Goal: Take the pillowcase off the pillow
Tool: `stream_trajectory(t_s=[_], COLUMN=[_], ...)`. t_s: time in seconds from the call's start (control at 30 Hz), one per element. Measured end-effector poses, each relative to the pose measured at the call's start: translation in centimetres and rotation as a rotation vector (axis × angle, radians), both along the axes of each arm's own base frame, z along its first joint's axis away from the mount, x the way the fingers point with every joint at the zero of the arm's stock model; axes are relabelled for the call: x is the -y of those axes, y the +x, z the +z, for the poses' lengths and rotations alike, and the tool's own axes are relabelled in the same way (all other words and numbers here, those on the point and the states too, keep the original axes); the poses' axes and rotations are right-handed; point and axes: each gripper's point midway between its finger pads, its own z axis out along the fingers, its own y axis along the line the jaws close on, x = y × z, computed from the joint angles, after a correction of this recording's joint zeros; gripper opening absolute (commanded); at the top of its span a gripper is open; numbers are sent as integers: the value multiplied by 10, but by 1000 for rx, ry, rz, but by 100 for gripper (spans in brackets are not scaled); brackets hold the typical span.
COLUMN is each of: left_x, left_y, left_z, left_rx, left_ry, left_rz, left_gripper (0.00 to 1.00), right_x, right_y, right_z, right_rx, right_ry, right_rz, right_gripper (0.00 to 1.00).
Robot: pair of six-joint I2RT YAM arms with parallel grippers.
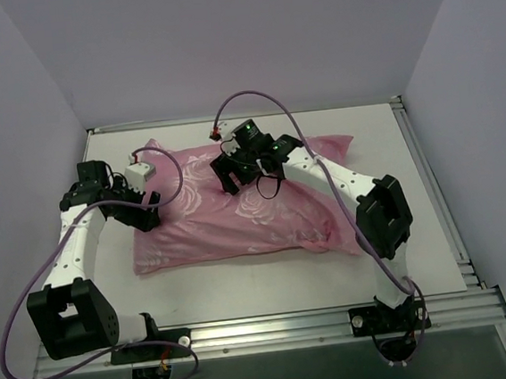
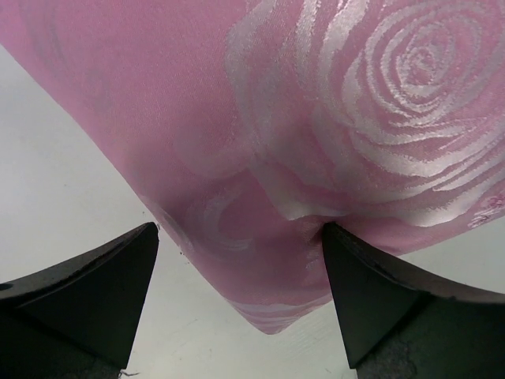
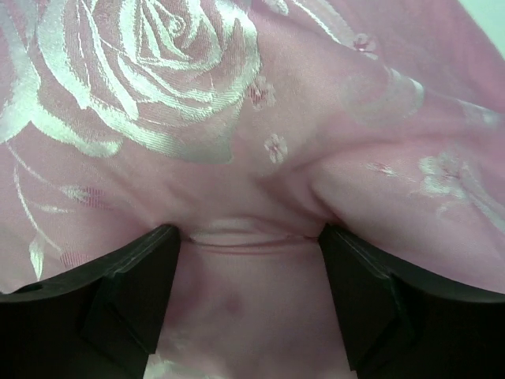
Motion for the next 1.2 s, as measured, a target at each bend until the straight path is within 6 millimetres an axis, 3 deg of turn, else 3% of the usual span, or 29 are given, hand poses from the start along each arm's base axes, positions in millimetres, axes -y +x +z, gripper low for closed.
stream_trajectory(t_s=[0.1,0.17,0.23,0.33,0.4,0.5,0.57,0.6,0.7,0.8,0.9,0.93,1.0,1.1,1.2], left_x=[-1,-2,-6,-22,-32,-36,-35,-34,-35,-44,-51,-53,-55,-49,-34], left_y=[-1,-4,-10,-26,-50,-91,-124,-138,-160,-147,-130,-124,-115,-101,-92], left_z=[-3,2,15,34,33,2,-29,-42,-59,-61,-65,-66,-68,-68,-66], left_rx=[-20,-40,-52,-58,-98,-234,-375,-432,-527,-483,-427,-412,-384,-333,-298], left_ry=[-4,-20,-46,-32,11,58,69,73,85,127,152,155,153,117,73], left_rz=[12,21,28,41,48,46,45,43,58,95,121,130,144,138,84], left_gripper=[94,94,94,94,94,94,100,93,94,94,98,93,85,86,86], right_x=[10,35,80,164,207,237,250,255,266,267,264,263,259,256,256], right_y=[-4,-8,-10,-22,-49,-103,-134,-147,-182,-200,-205,-204,-202,-200,-198], right_z=[17,33,53,78,81,57,29,14,-23,-41,-46,-48,-50,-50,-49], right_rx=[-12,-28,-27,0,-4,-82,-160,-201,-312,-368,-385,-388,-394,-394,-390], right_ry=[22,23,10,-22,-55,-97,-133,-150,-188,-164,-115,-104,-80,-63,-58], right_rz=[-72,-169,-320,-584,-712,-786,-825,-845,-899,-938,-958,-961,-964,-965,-964], right_gripper=[93,100,100,100,100,100,100,100,98,94,77,65,57,48,26])
